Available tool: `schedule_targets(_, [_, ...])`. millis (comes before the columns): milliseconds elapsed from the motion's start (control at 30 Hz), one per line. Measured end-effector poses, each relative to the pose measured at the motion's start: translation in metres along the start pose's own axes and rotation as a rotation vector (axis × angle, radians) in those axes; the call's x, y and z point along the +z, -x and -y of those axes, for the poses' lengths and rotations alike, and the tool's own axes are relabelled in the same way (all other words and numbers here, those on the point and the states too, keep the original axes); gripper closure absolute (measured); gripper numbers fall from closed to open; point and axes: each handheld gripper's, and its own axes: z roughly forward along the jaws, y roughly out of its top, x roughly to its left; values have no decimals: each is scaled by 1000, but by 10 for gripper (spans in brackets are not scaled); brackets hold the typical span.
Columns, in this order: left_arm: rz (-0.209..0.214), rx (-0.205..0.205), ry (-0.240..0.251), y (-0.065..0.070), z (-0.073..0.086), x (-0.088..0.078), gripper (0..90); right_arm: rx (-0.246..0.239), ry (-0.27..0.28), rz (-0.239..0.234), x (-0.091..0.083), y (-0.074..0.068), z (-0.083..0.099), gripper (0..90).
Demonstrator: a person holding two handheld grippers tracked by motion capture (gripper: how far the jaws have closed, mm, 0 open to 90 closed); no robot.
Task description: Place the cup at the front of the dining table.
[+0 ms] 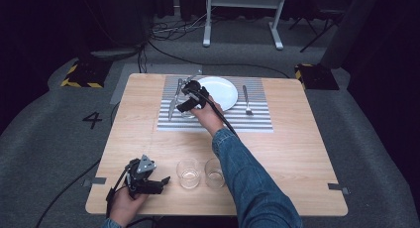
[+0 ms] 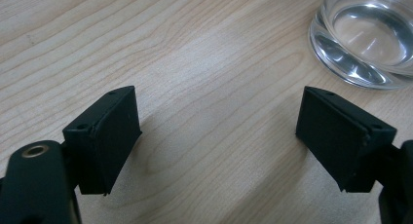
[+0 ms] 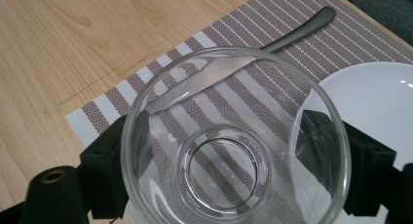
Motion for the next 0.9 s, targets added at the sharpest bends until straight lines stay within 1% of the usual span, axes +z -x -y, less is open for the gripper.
schedule_targets(33, [1,1,-1,0,0,0,164,1,3,-8,2,-1,0,188])
schedule_targets(100, [2,3,0,0,0,0,163,0,-4,-4,5,-2,0,188])
schedule_targets(133, [2,3,0,0,0,0,163,5,-1,-10,6,-3,0,188])
schedule_targets(267, [3,4,-4,0,0,0,163,0,-20,-6,13,-6,0,188])
schedule_targets(300, [2,3,0,0,0,0,163,-10,-22,-6,14,-6,1,188])
schedule_targets(367, [3,4,-3,0,0,0,163,2,-28,-10,16,-7,1,188])
schedule_targets(400, [2,3,-1,0,0,0,163,2,-38,-6,17,-8,1,188])
schedule_targets(433, [2,3,-1,0,0,0,163,-5,-35,-11,18,-8,1,188])
schedule_targets(500, [3,4,-3,0,0,0,163,-1,-40,-6,19,-9,2,187])
schedule_targets(533, [1,-5,3,0,0,0,163,4,-39,-7,19,-9,2,187])
schedule_targets(600, [1,-5,6,0,0,0,163,5,-39,-10,19,-8,2,187])
schedule_targets(667, [2,3,-1,0,0,0,163,7,-43,-8,19,-8,3,187])
schedule_targets(800, [2,3,-4,0,0,0,163,21,-43,-20,18,-6,4,186])
schedule_targets(833, [1,-3,4,0,0,0,163,27,-42,-23,18,-6,5,185])
schedule_targets(900, [2,-4,2,0,0,0,163,40,-41,-31,17,-4,7,184])
